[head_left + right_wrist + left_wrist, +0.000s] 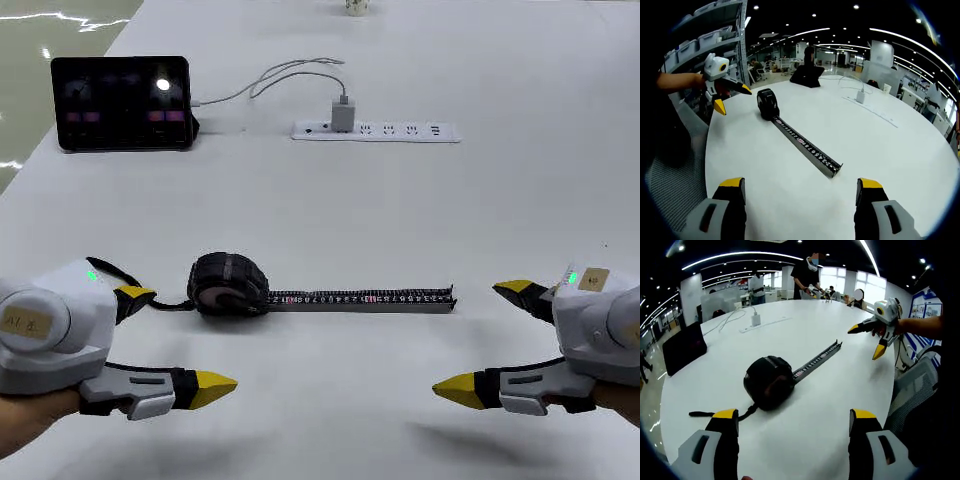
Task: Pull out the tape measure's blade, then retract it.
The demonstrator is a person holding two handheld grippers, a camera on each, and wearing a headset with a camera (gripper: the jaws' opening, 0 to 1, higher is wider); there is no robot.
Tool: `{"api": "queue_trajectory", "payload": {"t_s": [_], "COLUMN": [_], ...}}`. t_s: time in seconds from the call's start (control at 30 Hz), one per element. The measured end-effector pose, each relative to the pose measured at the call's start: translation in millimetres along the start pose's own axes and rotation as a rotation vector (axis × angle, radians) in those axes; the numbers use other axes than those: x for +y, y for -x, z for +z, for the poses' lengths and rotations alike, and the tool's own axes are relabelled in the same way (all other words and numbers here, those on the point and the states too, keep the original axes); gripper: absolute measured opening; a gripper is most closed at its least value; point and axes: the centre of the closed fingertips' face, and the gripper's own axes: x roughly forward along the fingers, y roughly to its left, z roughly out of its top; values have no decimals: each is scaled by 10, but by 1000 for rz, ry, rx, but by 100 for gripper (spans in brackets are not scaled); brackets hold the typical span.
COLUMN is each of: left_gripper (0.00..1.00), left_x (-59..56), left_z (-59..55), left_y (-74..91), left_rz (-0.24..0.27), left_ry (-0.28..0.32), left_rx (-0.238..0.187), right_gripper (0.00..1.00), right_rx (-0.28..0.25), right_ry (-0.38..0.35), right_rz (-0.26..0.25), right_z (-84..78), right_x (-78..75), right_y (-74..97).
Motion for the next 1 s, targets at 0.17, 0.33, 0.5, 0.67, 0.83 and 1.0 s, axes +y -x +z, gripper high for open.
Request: {"api": "queue_trajectory", "payload": {"t_s": [0.17, 0.33, 0.5, 0.67, 0.83, 1.0], "left_gripper": [90, 94, 97, 99, 99, 99], "left_x": [-87, -149, -198, -259, -309, -355], "left_z": [25, 51, 68, 92, 108, 108], "left_y": [17, 28, 60, 86, 108, 162], "left_rz": [22, 44, 60, 77, 90, 113], "left_ry": [26, 44, 65, 72, 87, 113], "left_rx": [-33, -57, -69, -87, -106, -123], "right_gripper": [93, 95, 98, 99, 99, 99], "right_rx": [-25, -41, -63, -74, -81, -93], "right_ry": [-23, -54, -85, -110, -134, -150], "right_rz": [-19, -40, -66, -86, -101, -123], "right_z": [27, 54, 98, 114, 123, 163], "right_x": [81, 130, 185, 250, 302, 360], "right_y": [30, 66, 93, 108, 140, 176]}}
